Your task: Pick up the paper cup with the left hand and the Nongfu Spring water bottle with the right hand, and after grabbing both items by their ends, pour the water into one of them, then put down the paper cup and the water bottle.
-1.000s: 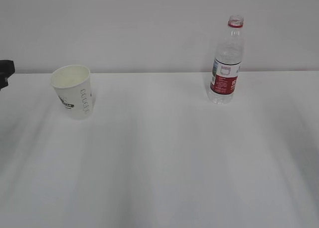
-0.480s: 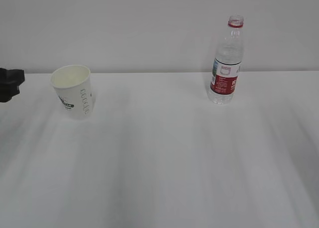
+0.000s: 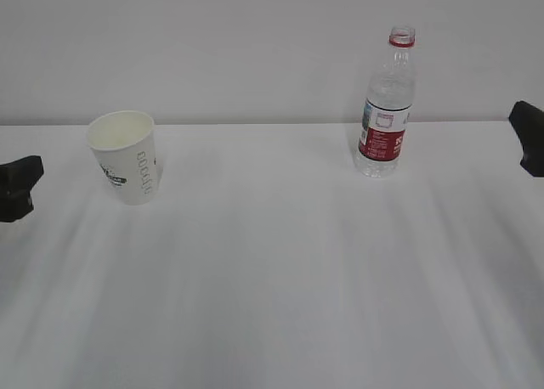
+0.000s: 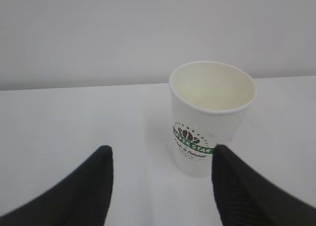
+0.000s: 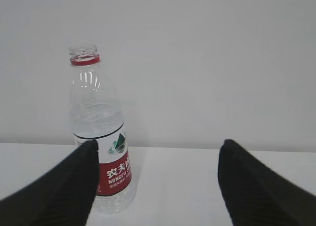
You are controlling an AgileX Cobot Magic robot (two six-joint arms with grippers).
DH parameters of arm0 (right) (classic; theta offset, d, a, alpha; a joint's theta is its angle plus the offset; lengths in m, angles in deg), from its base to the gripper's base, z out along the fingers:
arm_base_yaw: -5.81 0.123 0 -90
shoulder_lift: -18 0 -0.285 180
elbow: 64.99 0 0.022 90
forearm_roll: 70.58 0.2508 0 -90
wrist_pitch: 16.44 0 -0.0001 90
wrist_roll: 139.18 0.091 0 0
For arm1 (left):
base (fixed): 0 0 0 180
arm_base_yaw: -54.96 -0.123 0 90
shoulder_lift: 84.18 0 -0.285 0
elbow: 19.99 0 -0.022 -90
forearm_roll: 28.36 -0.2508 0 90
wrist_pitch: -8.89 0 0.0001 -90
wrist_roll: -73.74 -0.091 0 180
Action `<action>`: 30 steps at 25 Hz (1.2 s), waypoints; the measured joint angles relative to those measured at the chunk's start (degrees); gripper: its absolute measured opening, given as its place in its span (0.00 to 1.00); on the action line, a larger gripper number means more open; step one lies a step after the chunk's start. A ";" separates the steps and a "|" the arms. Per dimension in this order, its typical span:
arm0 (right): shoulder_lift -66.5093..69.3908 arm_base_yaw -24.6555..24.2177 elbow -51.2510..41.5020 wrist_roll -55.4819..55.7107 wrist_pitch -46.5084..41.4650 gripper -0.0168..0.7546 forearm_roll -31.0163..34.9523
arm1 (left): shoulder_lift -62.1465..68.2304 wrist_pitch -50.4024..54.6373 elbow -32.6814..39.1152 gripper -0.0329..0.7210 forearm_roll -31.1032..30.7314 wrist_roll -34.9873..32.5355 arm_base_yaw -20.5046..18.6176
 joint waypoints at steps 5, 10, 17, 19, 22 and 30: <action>3.90 0.00 0.00 0.03 3.43 0.76 -2.11 | 2.74 -5.61 1.54 0.65 0.00 0.00 0.00; 6.46 0.00 -0.88 0.13 3.77 0.76 -3.93 | 6.64 -6.99 1.54 0.65 -1.46 0.04 0.00; 9.84 0.00 -3.41 0.15 5.13 0.76 -4.19 | 15.24 -13.85 1.54 0.65 -8.74 0.85 0.00; 10.71 0.00 -4.07 0.15 5.68 0.76 -4.19 | 17.52 -14.21 1.54 0.65 -9.59 0.85 0.00; 12.34 0.00 -4.60 0.15 6.04 0.76 -4.19 | 20.38 -14.21 1.54 0.65 -10.80 0.95 0.00; 15.64 0.00 -4.60 0.15 6.26 0.76 -4.19 | 21.05 -14.42 1.54 0.65 -14.45 1.07 0.00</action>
